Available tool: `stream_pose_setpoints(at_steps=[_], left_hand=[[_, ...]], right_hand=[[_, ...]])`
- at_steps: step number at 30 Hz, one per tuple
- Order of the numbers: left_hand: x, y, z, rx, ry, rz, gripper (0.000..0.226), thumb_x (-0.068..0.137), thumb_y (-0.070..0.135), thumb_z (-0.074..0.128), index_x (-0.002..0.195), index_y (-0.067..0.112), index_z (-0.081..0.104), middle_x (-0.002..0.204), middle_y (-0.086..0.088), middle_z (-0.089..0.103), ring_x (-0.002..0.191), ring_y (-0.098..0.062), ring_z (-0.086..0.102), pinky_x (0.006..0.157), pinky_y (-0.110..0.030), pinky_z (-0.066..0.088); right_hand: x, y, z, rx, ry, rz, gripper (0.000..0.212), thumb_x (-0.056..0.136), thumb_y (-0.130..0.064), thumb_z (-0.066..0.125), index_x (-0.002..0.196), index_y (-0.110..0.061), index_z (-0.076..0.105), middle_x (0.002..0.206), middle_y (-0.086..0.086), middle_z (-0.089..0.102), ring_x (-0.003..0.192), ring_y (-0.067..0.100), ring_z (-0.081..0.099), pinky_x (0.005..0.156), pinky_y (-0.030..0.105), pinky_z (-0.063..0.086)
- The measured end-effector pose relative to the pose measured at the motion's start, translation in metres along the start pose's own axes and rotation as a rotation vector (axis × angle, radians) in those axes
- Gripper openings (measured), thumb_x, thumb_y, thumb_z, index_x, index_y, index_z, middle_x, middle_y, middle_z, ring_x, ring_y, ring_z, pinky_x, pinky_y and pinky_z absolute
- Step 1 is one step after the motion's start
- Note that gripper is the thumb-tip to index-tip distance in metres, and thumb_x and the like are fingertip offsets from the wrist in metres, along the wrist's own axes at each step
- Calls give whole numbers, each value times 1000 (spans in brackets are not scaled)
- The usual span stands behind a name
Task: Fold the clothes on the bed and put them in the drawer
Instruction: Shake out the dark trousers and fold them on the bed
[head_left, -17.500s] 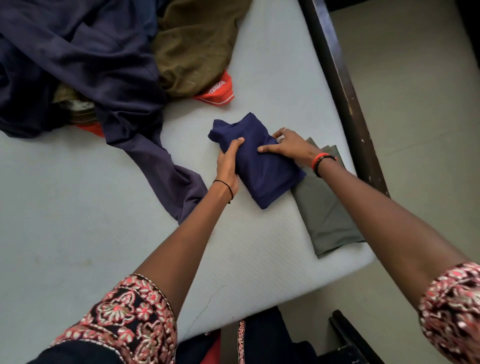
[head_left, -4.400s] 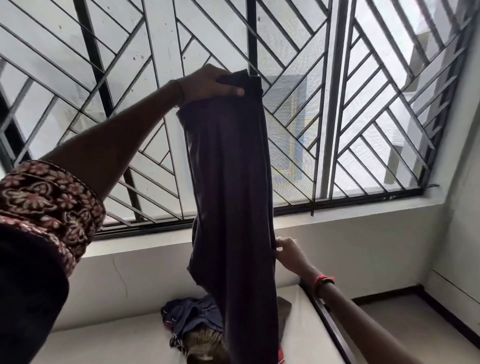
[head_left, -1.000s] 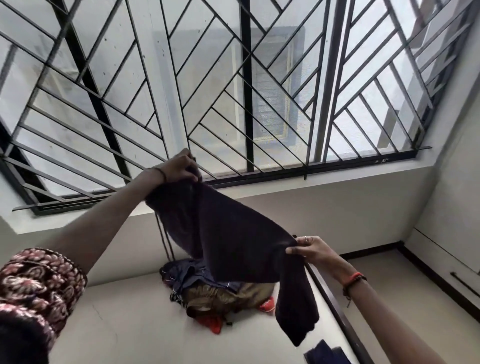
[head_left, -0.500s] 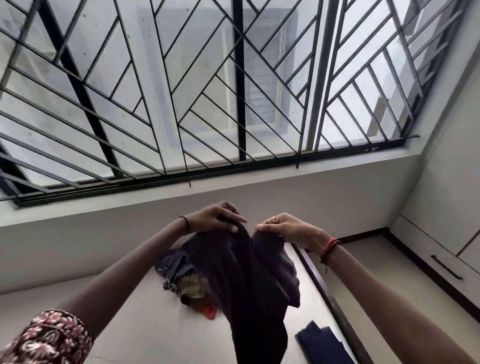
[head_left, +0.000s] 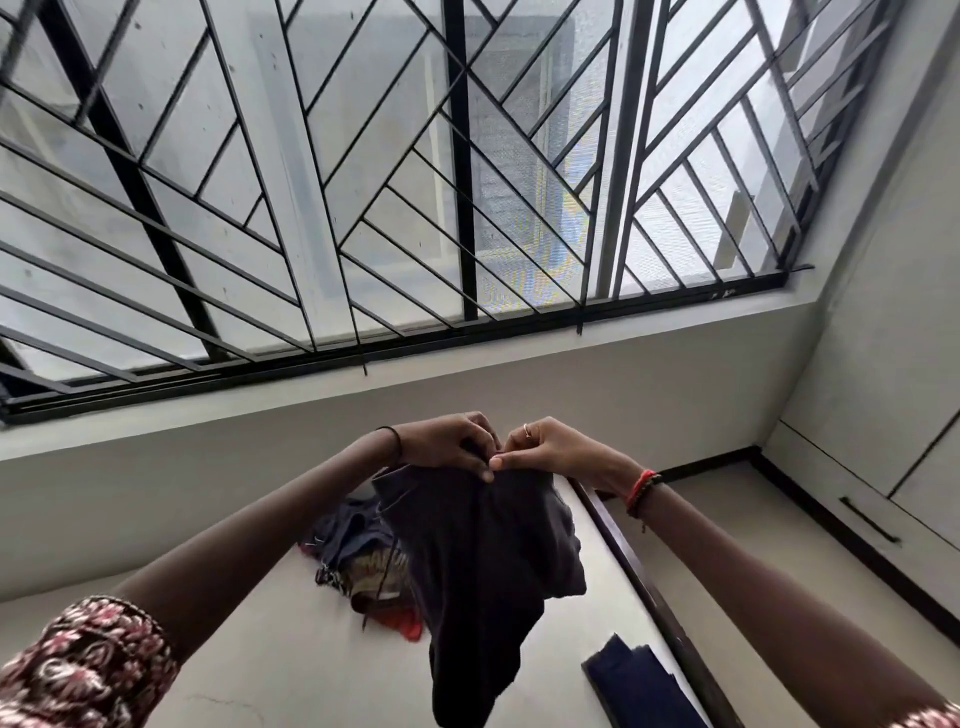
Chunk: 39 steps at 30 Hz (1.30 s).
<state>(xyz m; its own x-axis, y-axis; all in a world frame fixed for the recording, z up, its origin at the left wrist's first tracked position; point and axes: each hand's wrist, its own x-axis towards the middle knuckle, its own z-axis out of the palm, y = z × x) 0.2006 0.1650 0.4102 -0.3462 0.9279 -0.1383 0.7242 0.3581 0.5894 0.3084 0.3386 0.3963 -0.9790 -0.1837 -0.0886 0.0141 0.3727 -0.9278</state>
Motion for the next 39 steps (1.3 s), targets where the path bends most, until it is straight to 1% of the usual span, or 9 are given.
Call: stream_pose_setpoints(at_steps=[5,12,18,21,25,28,32,36,39], left_hand=[[-3,1,-23,111,82,49,19,78,10,75,94,1,68,116,-15,51,103,-12,46,86,0,30],[-28,-23,-71,118,388,55,22,70,24,74,86,9,72,103,7,53,100,16,47,91,-3,34],[-39,-40,-80,152,505,-59,15,73,6,78,86,11,73,108,-8,54,98,-3,50,87,2,30],[-46,-52,-76,162,536,-112,15,74,6,77,89,9,74,104,-8,55,100,-13,50,85,1,29],[-51,-63,-66,145,565,-127,18,74,4,76,91,-2,72,98,-11,53,90,17,47,80,-2,30],[-51,-66,-57,157,549,-193,21,75,5,76,93,-3,71,103,-16,57,99,-5,46,81,-13,32],[-49,-77,-45,105,471,-305,30,76,4,75,106,3,70,108,-18,49,106,-17,43,99,-21,33],[-47,-81,-29,33,429,-485,79,82,8,70,148,14,26,123,-20,35,123,-35,38,108,-22,21],[-44,-78,-15,-44,492,-610,102,80,13,74,151,8,1,130,-29,36,123,-40,39,107,-35,28]], right_hand=[[-8,26,-15,135,-286,144,20,82,-5,70,102,-9,67,101,7,70,91,13,67,85,27,52],[-24,83,-6,-166,-316,322,17,78,-10,75,72,-25,71,64,-17,62,62,-2,51,58,14,40],[-34,106,-13,259,-106,330,41,81,-21,64,121,-14,56,103,-2,65,96,9,61,82,25,49],[-37,113,-22,471,69,260,40,78,-19,68,117,-14,59,99,1,67,85,8,64,71,22,49],[-40,113,-31,766,281,135,56,68,-22,81,115,1,61,95,12,71,75,16,69,65,24,56],[-39,104,-38,845,375,96,41,78,-14,69,116,-1,62,96,12,71,74,17,69,67,25,57],[-33,85,-48,842,478,65,64,63,-22,82,118,0,60,101,17,69,75,20,70,68,29,59],[-27,61,-66,778,532,17,23,85,-10,64,106,-3,63,88,11,71,68,16,69,62,24,58],[-19,55,-73,554,527,36,19,87,-6,61,106,-4,64,92,11,71,73,14,69,68,22,57]])
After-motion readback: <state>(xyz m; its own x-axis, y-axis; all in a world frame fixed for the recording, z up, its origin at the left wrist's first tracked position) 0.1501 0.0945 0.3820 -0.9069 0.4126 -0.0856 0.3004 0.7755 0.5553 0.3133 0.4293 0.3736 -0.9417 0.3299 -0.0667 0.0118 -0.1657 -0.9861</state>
